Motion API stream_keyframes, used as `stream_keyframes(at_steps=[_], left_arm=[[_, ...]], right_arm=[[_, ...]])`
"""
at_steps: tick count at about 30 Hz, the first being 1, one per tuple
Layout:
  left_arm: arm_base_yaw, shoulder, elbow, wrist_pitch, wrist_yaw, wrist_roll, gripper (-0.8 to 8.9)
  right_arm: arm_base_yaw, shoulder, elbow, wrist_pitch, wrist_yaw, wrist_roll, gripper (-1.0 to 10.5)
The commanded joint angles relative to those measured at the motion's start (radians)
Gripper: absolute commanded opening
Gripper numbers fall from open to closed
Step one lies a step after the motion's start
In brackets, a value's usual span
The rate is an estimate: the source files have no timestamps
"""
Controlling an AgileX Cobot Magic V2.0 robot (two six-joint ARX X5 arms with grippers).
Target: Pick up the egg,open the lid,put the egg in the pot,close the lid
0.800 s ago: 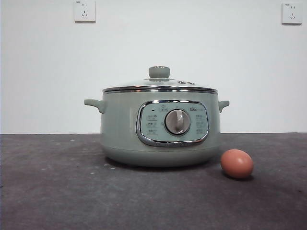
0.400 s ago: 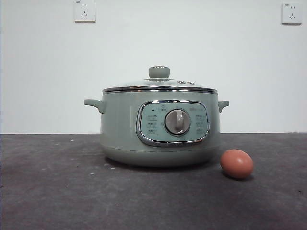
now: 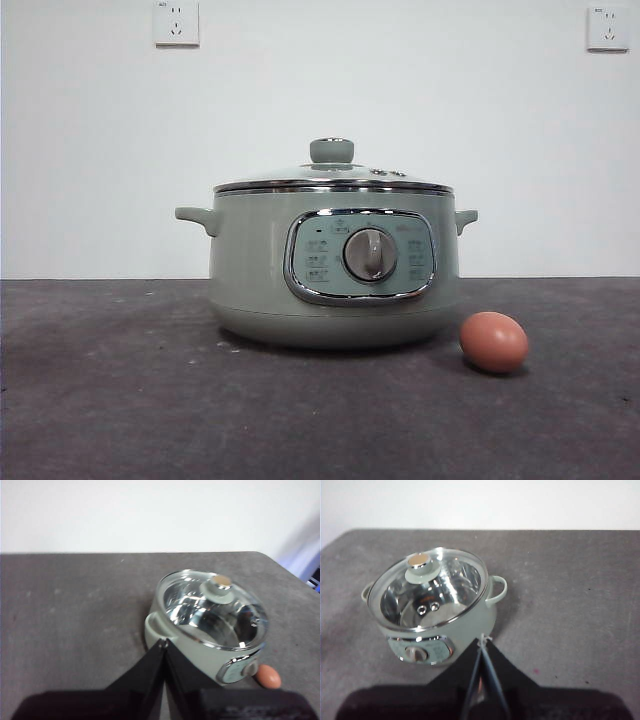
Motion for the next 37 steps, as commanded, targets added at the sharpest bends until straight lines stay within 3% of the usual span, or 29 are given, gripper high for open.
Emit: stream_keyframes(at_steps=[1,10,12,14,17,18,28,37], left_arm=[[-0.018,0.021,0.053,-0.043,0.006,0.043,-0.06],[-0.067,0.063,0.126,-0.096,0.019,0.066,0.01],[-0.068,0.069,0.130,-0.095,0.049,0.066,0.22],[-0.068,0.076,0.133,-0.095,0.080,0.065,1.66],[-0.068,0.087,0.133,-0.095,0.096,0.062,5.52],[-0.068,0.089,0.133,-0.095,0.096,0.061,6.25],[-0.079,0.133,0.134,-0.067,0.140,0.061,6.37],[-0.161,0.239,0.146,0.040,0.139,0.061,6.37]], right_arm=[[0.000,0.030,0.051,-0.060,-0.008,-0.053,-0.1],[0.000,0.063,0.095,-0.142,-0.012,-0.088,0.1],[0.000,0.063,0.095,-0.142,-0.013,-0.088,0.7],[0.000,0.063,0.095,-0.142,-0.013,-0.087,2.4],[0.000,0.063,0.095,-0.153,-0.019,-0.087,4.9],[0.000,0.063,0.095,-0.157,-0.019,-0.087,5.4],[0.000,0.067,0.095,-0.179,-0.019,-0.086,5.6],[0.000,0.069,0.095,-0.180,-0.057,-0.071,5.6]])
